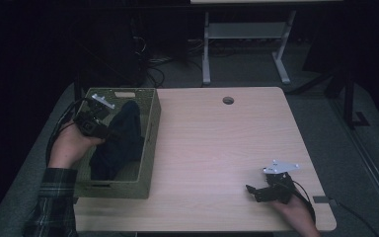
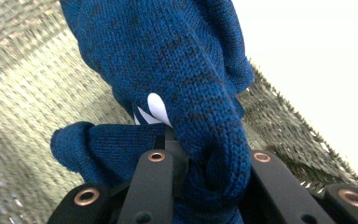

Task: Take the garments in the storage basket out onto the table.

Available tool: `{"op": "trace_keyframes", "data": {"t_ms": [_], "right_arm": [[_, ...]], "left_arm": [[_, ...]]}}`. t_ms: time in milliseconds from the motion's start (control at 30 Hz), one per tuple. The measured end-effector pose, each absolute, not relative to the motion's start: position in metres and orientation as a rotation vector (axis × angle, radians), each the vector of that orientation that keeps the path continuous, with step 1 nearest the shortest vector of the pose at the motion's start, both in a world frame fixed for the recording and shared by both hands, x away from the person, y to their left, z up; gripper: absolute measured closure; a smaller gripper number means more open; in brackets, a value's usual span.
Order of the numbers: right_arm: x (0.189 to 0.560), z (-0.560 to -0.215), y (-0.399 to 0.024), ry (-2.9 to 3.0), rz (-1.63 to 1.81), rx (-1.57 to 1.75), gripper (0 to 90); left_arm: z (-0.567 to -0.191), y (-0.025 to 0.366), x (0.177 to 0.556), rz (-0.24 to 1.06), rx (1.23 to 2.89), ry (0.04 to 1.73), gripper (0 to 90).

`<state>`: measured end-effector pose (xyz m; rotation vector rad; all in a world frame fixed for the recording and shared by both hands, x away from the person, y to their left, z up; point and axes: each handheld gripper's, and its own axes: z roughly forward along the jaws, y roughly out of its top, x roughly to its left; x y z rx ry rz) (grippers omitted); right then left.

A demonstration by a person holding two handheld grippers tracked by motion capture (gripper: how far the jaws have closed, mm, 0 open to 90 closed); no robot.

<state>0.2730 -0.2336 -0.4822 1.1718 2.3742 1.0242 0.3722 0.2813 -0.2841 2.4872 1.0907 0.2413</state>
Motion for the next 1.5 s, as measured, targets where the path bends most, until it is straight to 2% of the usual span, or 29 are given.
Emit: {"op": "trace_keyframes", "data": {"t_ms": [467, 967, 1500], "right_arm": [[0.273, -0.482, -0.234, 2.374, 1.024, 1.172, 6.7], [0.273, -0.482, -0.234, 2.375, 1.024, 1.171, 6.7], [0.273, -0.482, -0.234, 2.375, 1.024, 1.171, 6.7]], "left_arm": [[-0.238, 0.277, 0.366, 0.309, 2.455, 1.045, 78.6], [-0.211, 0.269, 0.361, 0.336, 2.393, 0.996, 78.9], [-0.175, 0.239, 0.357, 0.375, 2.381, 0.876, 78.9]]}}
